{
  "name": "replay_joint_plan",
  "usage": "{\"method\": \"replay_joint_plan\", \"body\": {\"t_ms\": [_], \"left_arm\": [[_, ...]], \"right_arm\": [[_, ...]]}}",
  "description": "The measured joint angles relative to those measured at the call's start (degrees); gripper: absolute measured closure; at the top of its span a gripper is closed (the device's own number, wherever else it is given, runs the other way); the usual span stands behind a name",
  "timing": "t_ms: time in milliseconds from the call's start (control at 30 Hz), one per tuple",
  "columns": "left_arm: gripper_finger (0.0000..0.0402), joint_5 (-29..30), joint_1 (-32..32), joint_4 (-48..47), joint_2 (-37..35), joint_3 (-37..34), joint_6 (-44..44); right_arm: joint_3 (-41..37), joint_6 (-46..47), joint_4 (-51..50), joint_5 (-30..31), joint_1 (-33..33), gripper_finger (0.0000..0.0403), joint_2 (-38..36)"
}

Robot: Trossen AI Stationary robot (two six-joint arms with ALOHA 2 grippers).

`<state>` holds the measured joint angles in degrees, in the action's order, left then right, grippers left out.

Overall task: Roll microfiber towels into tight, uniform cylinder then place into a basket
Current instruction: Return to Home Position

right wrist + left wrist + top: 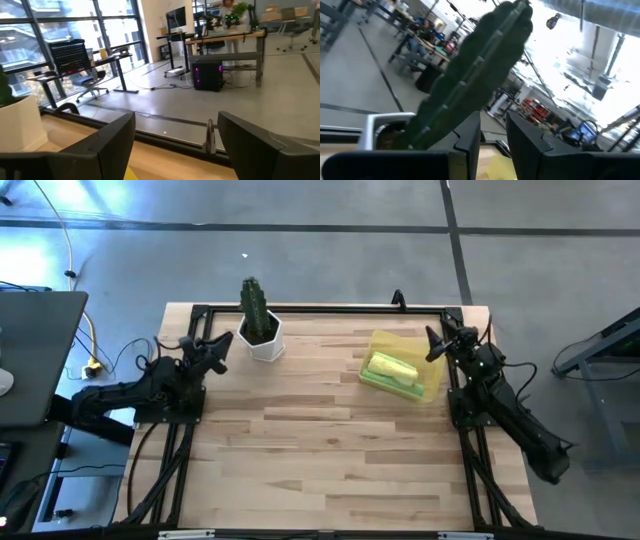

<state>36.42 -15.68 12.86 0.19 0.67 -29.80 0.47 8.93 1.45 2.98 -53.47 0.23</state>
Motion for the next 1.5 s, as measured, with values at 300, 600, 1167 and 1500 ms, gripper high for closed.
{"method": "replay_joint_plan", "body": {"t_ms": [300, 600, 1167, 1500], "left_arm": [[0.0318, 0.0, -3.54, 0.02, 0.0, 0.0, 0.0], [0.032, 0.0, -3.54, 0.02, 0.02, 0.0, 0.02], [0.032, 0.0, -3.54, 0.02, 0.02, 0.0, 0.02], [0.0321, 0.0, -3.54, 0.02, 0.02, 0.0, 0.02]], "right_arm": [[0.0, 0.0, 0.0, 0.0, -0.64, 0.0128, 0.0], [0.0, -0.01, 0.0, 0.0, -0.64, 0.0128, 0.01], [0.0, 0.0, 0.0, 0.0, -0.61, 0.0128, 0.02], [-0.01, 0.0, -0.02, 0.0, -0.61, 0.0128, 0.02]]}}
